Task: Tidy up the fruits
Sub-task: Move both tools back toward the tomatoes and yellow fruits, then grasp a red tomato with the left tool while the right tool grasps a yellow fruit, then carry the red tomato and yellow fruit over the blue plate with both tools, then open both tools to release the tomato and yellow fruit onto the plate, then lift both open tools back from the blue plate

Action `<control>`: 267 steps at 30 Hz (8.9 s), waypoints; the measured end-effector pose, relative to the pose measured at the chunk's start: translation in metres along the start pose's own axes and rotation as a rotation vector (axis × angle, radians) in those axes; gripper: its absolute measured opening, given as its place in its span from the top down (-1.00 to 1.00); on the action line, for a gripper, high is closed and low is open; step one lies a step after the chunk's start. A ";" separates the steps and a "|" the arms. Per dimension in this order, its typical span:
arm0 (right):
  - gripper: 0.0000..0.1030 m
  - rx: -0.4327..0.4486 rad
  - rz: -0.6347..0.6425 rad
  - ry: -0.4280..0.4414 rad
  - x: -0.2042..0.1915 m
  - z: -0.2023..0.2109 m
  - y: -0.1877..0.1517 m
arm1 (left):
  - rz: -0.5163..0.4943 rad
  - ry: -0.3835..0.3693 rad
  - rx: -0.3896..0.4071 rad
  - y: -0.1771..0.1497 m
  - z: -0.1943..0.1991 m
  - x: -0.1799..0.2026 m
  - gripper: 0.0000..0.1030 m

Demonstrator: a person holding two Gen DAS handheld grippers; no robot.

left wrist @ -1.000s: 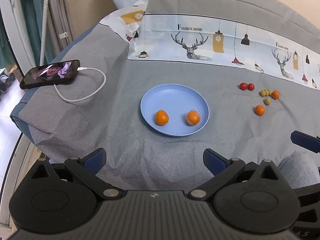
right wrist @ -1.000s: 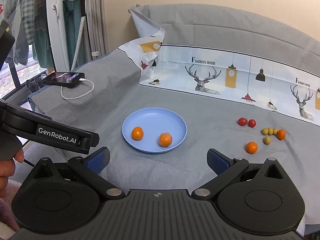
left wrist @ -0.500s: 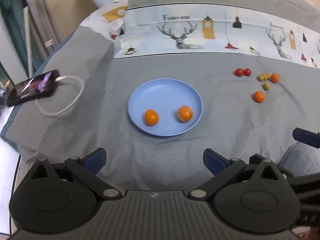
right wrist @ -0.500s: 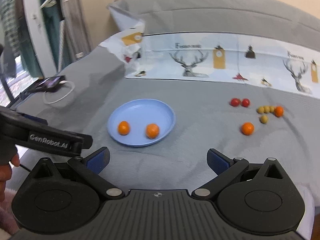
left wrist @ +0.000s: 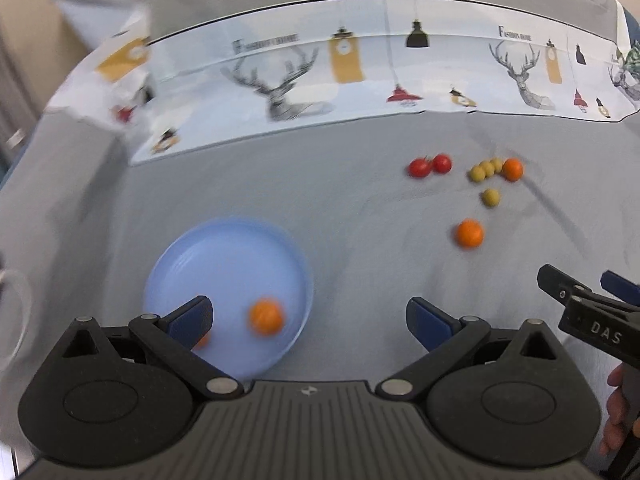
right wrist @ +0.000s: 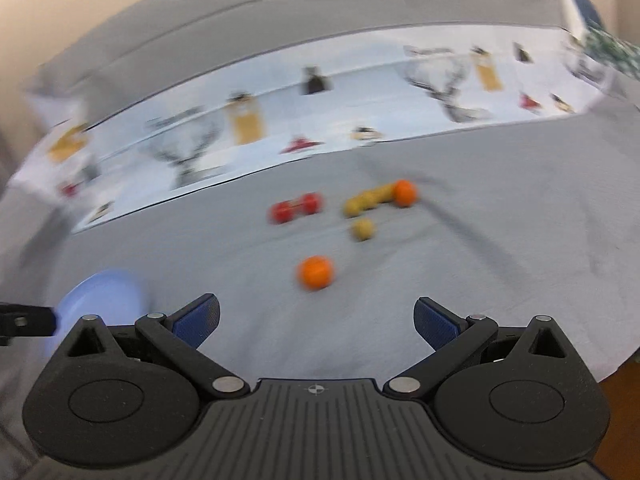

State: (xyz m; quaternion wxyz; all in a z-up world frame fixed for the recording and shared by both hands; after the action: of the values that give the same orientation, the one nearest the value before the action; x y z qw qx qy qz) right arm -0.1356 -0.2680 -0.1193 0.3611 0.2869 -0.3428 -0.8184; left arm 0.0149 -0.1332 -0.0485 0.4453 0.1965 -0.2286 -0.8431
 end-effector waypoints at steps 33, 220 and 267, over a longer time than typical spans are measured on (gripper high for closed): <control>-0.99 0.022 0.165 -0.059 0.055 -0.242 0.033 | -0.121 -0.138 -0.149 0.148 -0.295 0.131 -1.00; -0.79 -0.097 0.588 0.384 -0.242 -0.052 -0.039 | 0.154 0.022 0.043 -0.038 -0.046 -0.153 -0.99; -0.99 0.126 0.482 0.373 -0.168 0.156 -0.081 | 0.196 0.109 0.258 -0.160 0.146 -0.121 -1.00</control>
State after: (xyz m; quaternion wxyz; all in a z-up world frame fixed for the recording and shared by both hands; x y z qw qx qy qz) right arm -0.1828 -0.0399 -0.0505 0.5827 0.3644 -0.3790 -0.6197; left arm -0.1050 0.0789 -0.0032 0.5083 0.2742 -0.3284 -0.7474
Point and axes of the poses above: each gripper's, at about its wrist camera, not at the fingertips, and z roughly against the way its jaws point, x to its right, y to its top, the point moved 1 cm from there along -z, roughly the way its jaws point, and after that the axes turned 1 degree about y, right-handed, at the moved point
